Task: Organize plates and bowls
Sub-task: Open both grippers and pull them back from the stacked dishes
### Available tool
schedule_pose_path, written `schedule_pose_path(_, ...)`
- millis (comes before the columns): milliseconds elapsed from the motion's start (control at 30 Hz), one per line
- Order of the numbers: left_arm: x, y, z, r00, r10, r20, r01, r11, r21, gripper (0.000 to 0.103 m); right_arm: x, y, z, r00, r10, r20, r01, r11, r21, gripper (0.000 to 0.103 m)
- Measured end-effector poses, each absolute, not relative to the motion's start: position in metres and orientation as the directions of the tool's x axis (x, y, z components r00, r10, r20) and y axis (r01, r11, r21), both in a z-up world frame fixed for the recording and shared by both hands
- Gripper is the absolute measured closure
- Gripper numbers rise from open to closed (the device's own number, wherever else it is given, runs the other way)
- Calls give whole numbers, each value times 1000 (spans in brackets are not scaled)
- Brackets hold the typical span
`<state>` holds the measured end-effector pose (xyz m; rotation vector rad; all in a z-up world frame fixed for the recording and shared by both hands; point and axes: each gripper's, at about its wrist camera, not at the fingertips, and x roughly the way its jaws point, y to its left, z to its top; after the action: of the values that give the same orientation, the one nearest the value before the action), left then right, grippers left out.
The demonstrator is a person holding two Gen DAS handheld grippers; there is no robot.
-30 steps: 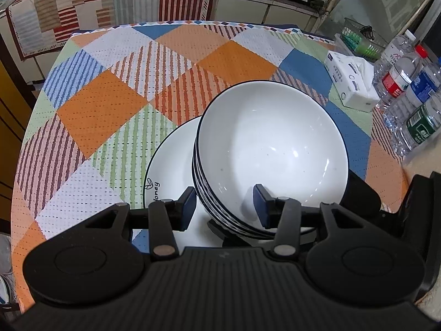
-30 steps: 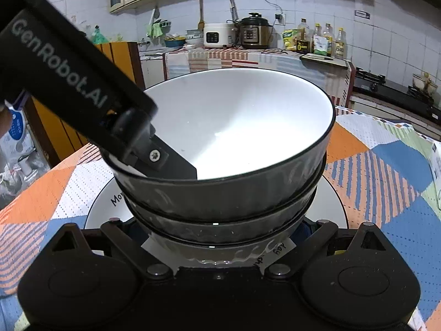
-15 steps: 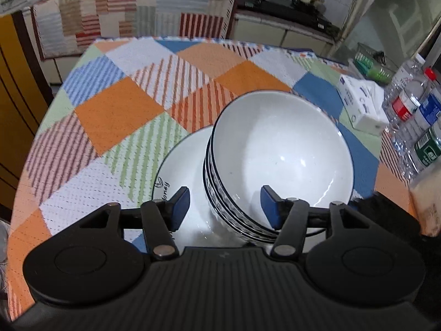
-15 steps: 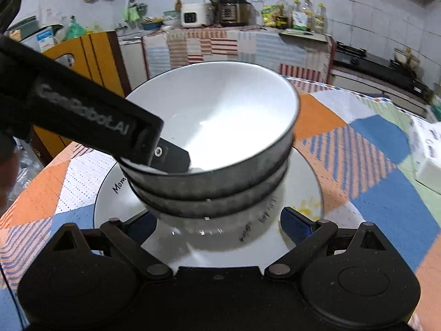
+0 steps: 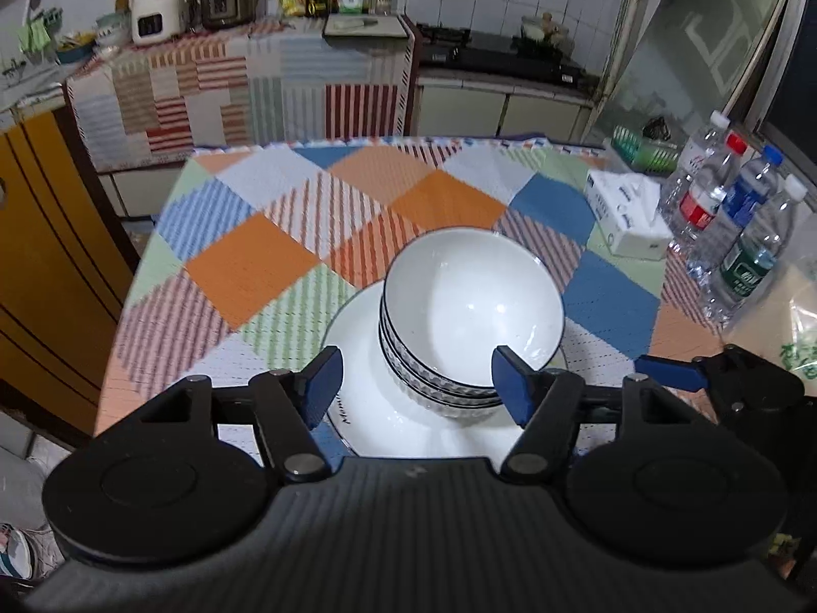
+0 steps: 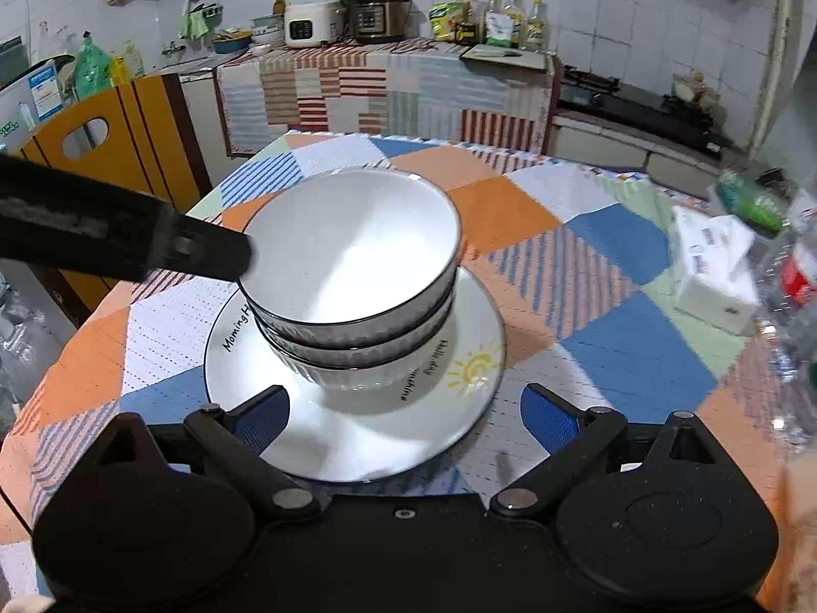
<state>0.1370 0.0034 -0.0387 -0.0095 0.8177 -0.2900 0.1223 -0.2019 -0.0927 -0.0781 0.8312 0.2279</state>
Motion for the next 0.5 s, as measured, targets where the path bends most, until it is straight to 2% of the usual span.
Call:
schedule_pose_path(167, 111, 12, -12, 670, -249, -700, 240, 964, -113, 31, 103, -206, -68, 673, 101, -732, -194, 980, -43, 4)
schedule_pose_path(333, 85, 18, 6, 691, -249, -679, 231, 966, -120, 25, 83, -213, -44, 686, 76, -724, -151, 988, -39, 4)
schedule_pose_path(500, 56, 21, 16, 716, -196, -670, 194, 978, -79, 19, 64, -221, -26, 695, 25, -718, -91, 994, -53, 4)
